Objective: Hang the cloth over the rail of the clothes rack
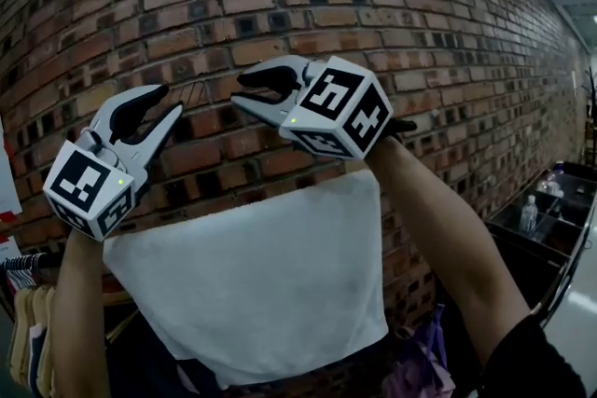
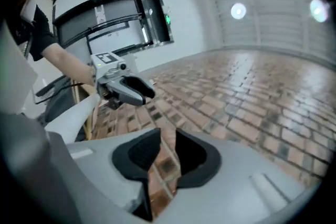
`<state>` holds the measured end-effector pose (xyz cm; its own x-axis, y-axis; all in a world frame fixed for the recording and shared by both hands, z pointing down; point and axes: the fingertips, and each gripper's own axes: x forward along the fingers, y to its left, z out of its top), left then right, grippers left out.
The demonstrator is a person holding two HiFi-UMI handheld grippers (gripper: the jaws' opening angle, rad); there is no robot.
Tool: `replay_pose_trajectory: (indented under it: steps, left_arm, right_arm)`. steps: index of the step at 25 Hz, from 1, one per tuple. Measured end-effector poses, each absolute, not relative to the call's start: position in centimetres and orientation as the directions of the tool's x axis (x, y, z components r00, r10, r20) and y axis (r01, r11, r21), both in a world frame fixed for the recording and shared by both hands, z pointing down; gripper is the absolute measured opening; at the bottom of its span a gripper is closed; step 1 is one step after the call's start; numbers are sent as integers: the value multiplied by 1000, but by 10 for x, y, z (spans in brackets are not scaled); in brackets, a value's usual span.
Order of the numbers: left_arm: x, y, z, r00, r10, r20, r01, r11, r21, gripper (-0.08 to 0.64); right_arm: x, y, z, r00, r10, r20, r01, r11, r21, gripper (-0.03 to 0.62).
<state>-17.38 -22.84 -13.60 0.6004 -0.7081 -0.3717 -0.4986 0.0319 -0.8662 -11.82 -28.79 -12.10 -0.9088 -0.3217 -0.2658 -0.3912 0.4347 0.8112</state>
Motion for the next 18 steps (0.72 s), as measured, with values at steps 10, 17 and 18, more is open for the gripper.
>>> replay_pose_trajectory:
  steps: [10, 17, 18]
  left_arm:
    - [-101, -104, -46, 541, -505, -672, -775, 10, -631, 8]
    - [-119, -170, 166, 321, -797, -512, -913, -118, -390, 6]
    - [-118, -173, 194, 309, -829, -465, -919, -135, -370, 6]
  right_arm:
    - [-57, -128, -44, -666, -142, -732, -672, 540, 506, 4]
    - [-86, -176, 158, -674, -487, -555, -714, 624, 319, 5]
    - [-89, -179, 187, -681, -526, -510, -708, 652, 271, 5]
